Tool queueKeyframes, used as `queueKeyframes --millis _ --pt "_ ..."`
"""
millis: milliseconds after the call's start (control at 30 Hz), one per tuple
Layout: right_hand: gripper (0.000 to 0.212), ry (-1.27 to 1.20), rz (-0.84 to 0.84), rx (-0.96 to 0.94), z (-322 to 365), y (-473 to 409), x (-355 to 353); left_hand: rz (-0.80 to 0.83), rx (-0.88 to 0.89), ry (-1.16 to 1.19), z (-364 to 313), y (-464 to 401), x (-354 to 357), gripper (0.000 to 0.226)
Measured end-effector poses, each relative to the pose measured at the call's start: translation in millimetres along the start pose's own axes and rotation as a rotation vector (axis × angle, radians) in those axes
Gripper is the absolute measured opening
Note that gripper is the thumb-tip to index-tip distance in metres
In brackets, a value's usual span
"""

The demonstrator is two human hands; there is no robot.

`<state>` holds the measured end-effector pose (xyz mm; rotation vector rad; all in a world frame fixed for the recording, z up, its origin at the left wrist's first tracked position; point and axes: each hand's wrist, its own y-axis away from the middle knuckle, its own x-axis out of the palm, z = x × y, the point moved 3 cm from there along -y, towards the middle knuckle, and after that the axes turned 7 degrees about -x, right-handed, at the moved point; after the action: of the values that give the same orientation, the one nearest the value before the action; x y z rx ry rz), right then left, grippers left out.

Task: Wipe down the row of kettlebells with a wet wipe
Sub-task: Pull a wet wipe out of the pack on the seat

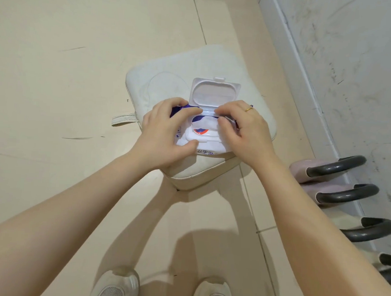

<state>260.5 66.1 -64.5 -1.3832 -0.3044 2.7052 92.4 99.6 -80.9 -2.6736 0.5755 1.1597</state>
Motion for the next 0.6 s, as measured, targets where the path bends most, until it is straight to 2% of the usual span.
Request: queueKeyframes --millis 67,200,300,400,600 --pt "0.035 -0.052 0.062 -0.021 -1 1 -7 -0.018 -0.044 0.01 -4 -2 0 0.061" --pt "0.027 -0.035 0.109 -0.02 -7 1 -7 -0.047 -0.085 -0.05 -10 -4 3 0.054" --pt "0.013 -0.04 0.044 0.005 -8 2 -4 -0.047 -0.059 -0.091 -9 -2 7 0.05" --pt "0.01 -0.088 -0.061 0.027 -5 4 -3 -0.045 -0.028 -0.092 -9 -2 8 0.05" --pt "0.016 -0.562 -0.155 0.275 2 11 -6 -0.028 0.031 -0.098 -13 -1 7 0.053"
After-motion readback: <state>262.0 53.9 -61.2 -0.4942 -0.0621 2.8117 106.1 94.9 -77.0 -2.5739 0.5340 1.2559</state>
